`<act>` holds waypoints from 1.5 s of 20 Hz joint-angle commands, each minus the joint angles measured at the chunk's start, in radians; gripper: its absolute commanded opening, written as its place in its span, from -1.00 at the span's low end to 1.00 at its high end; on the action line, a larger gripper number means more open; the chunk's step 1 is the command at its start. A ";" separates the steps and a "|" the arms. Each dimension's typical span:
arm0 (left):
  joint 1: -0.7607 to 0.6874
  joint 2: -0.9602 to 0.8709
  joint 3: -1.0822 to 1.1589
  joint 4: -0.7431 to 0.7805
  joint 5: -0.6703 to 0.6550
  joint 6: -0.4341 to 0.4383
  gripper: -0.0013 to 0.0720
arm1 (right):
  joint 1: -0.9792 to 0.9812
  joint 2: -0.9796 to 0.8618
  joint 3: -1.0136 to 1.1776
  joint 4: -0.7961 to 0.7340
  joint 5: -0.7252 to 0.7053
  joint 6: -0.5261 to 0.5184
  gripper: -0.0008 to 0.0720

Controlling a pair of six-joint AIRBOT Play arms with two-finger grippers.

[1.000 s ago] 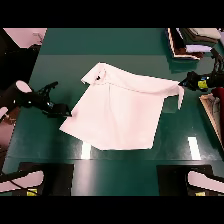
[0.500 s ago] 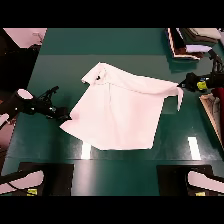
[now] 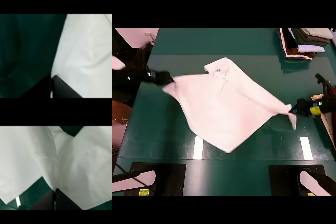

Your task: Fold the shirts.

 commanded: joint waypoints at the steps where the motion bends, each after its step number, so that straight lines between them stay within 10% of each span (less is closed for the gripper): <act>1: -0.008 -0.112 0.244 0.010 -0.025 -0.037 -0.89 | 0.022 0.201 -0.149 -0.002 0.070 0.089 -0.94; 5: -0.097 -0.266 0.375 0.010 -0.032 -0.038 -0.88 | 0.100 0.360 -0.211 -0.003 0.019 0.195 -0.94; 6: -0.117 -0.285 0.380 0.010 -0.028 -0.038 -0.63 | 0.106 0.378 -0.209 -0.003 0.005 0.207 -0.94; 8: -0.130 -0.290 0.382 0.012 -0.034 -0.042 0.62 | 0.102 0.393 -0.196 -0.003 -0.014 0.212 -0.94; 17: 0.061 -0.198 0.282 0.074 -0.348 -0.158 0.51 | 0.051 0.171 -0.044 -0.003 -0.040 0.110 -0.94; 24: 0.061 0.042 -0.370 0.068 -0.224 -0.079 0.51 | 0.051 0.089 0.013 -0.002 -0.060 0.068 -0.94; 30: 0.061 0.079 -0.481 -0.018 0.011 -0.084 0.51 | 0.051 0.154 0.013 -0.005 -0.084 0.068 -0.94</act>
